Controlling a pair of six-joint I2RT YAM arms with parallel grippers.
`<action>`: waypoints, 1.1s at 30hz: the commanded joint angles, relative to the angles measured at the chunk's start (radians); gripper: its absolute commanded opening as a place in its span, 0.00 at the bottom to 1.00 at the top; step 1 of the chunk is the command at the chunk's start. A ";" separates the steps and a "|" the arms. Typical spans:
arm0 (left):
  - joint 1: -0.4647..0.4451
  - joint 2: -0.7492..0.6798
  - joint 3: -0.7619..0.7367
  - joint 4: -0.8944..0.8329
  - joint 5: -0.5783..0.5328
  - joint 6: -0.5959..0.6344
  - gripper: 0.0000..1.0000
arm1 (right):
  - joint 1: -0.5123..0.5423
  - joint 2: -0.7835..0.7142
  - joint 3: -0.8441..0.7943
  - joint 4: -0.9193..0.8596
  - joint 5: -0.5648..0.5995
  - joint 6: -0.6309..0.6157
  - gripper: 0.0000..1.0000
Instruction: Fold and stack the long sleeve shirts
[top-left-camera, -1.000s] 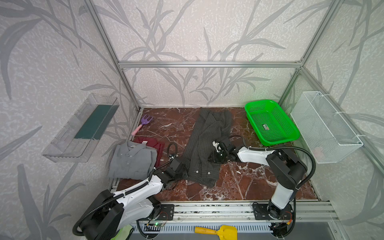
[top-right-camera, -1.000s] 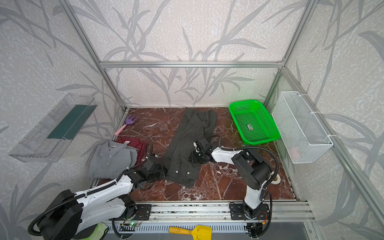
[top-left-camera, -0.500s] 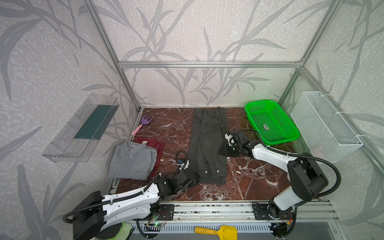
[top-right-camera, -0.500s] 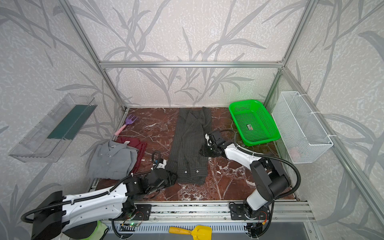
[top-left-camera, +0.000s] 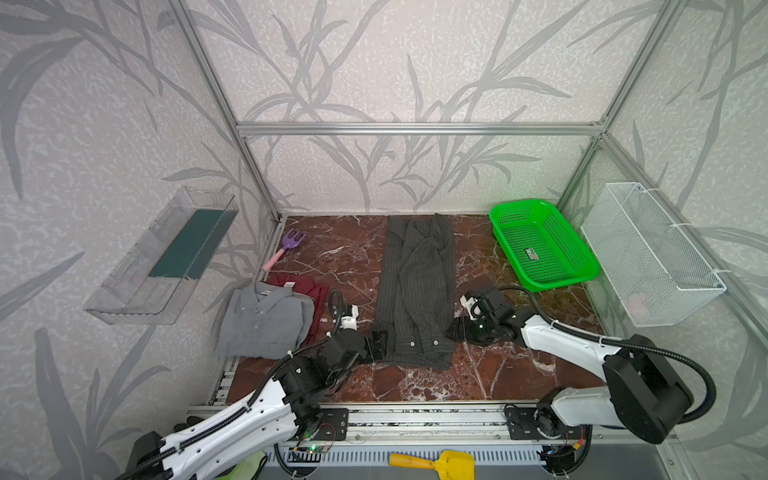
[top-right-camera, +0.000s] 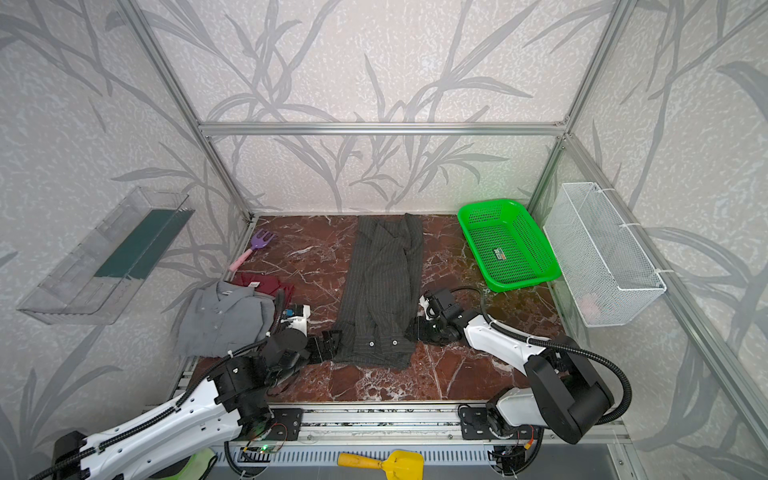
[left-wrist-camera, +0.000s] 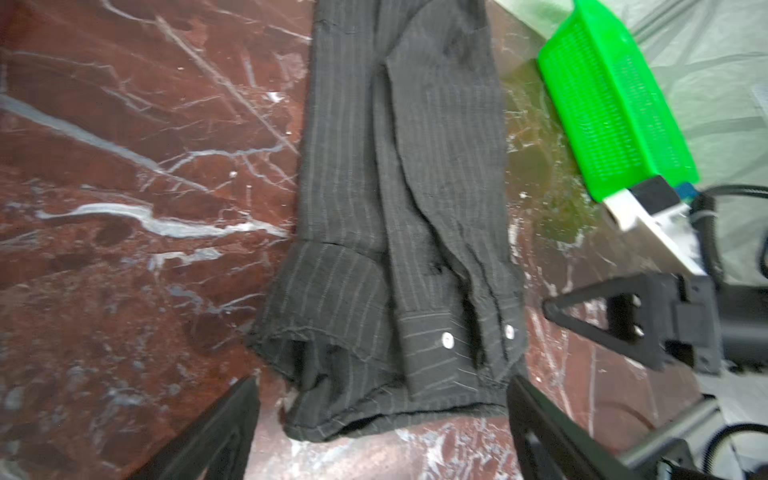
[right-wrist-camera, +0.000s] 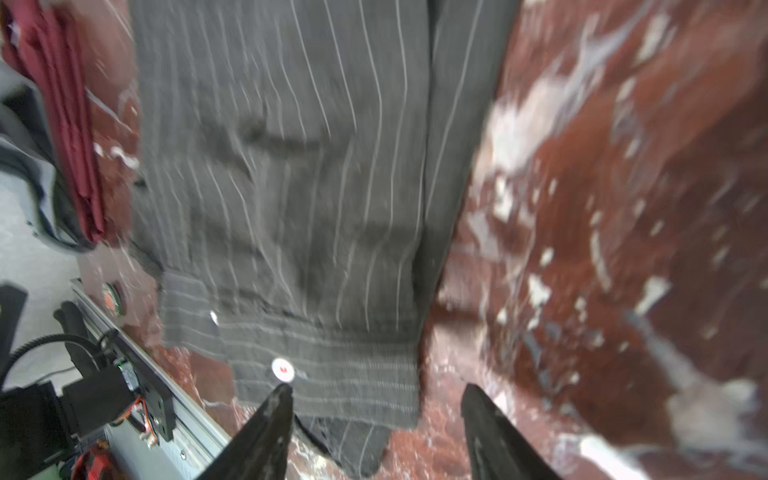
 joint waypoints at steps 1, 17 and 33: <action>0.084 0.075 -0.034 0.006 0.117 0.066 0.95 | 0.044 -0.032 -0.036 0.028 0.044 0.087 0.67; 0.121 0.267 -0.177 0.359 0.264 0.012 0.88 | 0.094 0.005 -0.138 0.222 0.056 0.214 0.69; 0.118 0.396 -0.222 0.484 0.365 -0.046 0.66 | 0.135 0.021 -0.200 0.283 0.118 0.280 0.66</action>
